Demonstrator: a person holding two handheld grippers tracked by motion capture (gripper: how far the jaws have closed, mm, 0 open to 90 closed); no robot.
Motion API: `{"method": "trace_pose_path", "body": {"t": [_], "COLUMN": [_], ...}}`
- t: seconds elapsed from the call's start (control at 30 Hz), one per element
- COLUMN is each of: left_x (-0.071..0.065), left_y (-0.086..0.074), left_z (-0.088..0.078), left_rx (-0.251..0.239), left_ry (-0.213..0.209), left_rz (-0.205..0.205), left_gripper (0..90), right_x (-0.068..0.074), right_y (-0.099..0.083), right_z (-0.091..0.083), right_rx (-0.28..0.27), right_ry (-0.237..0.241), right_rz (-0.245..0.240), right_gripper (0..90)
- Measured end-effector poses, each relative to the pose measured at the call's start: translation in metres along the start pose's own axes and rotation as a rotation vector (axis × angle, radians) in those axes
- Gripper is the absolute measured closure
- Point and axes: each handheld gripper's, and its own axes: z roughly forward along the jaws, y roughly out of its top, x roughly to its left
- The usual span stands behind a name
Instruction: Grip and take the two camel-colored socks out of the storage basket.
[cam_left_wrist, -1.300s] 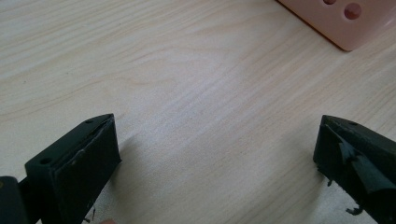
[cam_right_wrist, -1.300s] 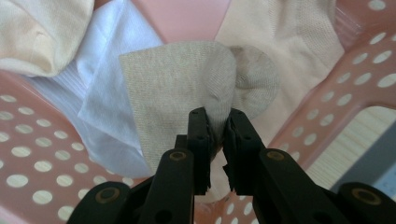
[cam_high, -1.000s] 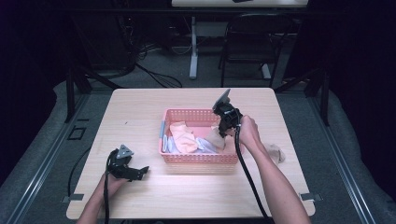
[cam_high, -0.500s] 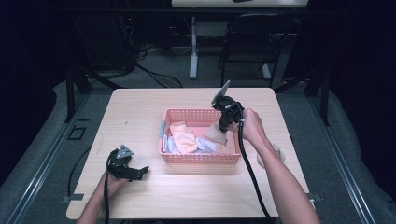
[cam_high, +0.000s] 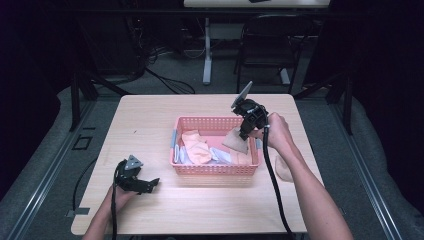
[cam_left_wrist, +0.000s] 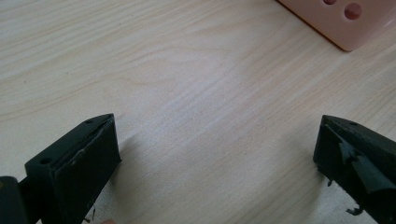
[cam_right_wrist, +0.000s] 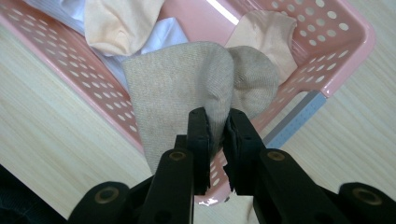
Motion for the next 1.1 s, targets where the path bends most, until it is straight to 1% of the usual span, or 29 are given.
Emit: {"method": "trace_pose_path", "body": {"t": [0.03,0.07,0.17,0.4,0.43,0.5,0.53,0.57,0.63,0.7,0.87,0.97,1.0,1.03,1.07,1.1], "left_x": [0.000,0.000,0.000,0.000,0.000,0.000,0.000,0.000,0.000,0.000,0.000,0.000,0.000,0.000,0.000,0.000], "left_y": [0.000,0.000,0.000,0.000,0.000,0.000,0.000,0.000,0.000,0.000,0.000,0.000,0.000,0.000,0.000,0.000], "left_z": [0.000,0.000,0.000,0.000,0.000,0.000,0.000,0.000,0.000,0.000,0.000,0.000,0.000,0.000,0.000,0.000], "left_rx": [0.000,0.000,0.000,0.000,0.001,0.000,0.000,0.000,0.000,0.000,0.000,0.000,0.000,0.000,0.000,0.000], "left_ry": [0.000,0.000,0.000,0.000,0.000,0.000,0.000,0.000,0.000,0.000,0.000,0.000,0.000,0.000,0.000,0.000], "left_rz": [0.000,0.000,-0.001,0.000,0.000,0.000,0.000,0.000,0.000,0.000,0.000,0.000,0.000,0.000,0.000,0.000], "left_gripper": [0.0,0.0,0.0,0.0,0.0,0.0,0.0,0.0,0.0,0.0,0.0,0.0,0.0,0.0,0.0,0.0], "right_x": [0.000,0.000,0.000,-0.004,-0.005,-0.006,-0.007,-0.007,-0.007,-0.010,-0.014,-0.019,-0.019,-0.023,-0.023,-0.027], "right_y": [-0.001,-0.001,-0.005,-0.011,-0.014,-0.016,-0.018,-0.019,-0.021,-0.026,-0.034,-0.044,-0.044,-0.049,-0.049,-0.054], "right_z": [-0.004,-0.004,-0.012,-0.023,-0.025,-0.029,-0.030,-0.031,-0.032,-0.036,-0.041,-0.045,-0.045,-0.047,-0.047,-0.047], "right_rx": [0.002,0.002,0.008,0.003,-0.001,0.003,0.002,0.001,0.003,0.009,0.003,-0.003,-0.003,-0.002,-0.002,0.002], "right_ry": [-0.002,-0.002,-0.010,-0.006,-0.012,-0.009,-0.017,-0.014,-0.012,-0.018,-0.023,-0.019,-0.019,-0.029,-0.029,-0.028], "right_rz": [-0.003,-0.003,-0.016,-0.009,-0.014,-0.008,-0.016,-0.008,-0.008,-0.006,0.003,0.013,0.013,0.018,0.018,0.027], "right_gripper": [80.9,80.9,80.9,81.0,81.0,80.9,80.9,80.9,80.9,80.9,80.9,80.9,80.9,80.9,80.9,80.9]}}
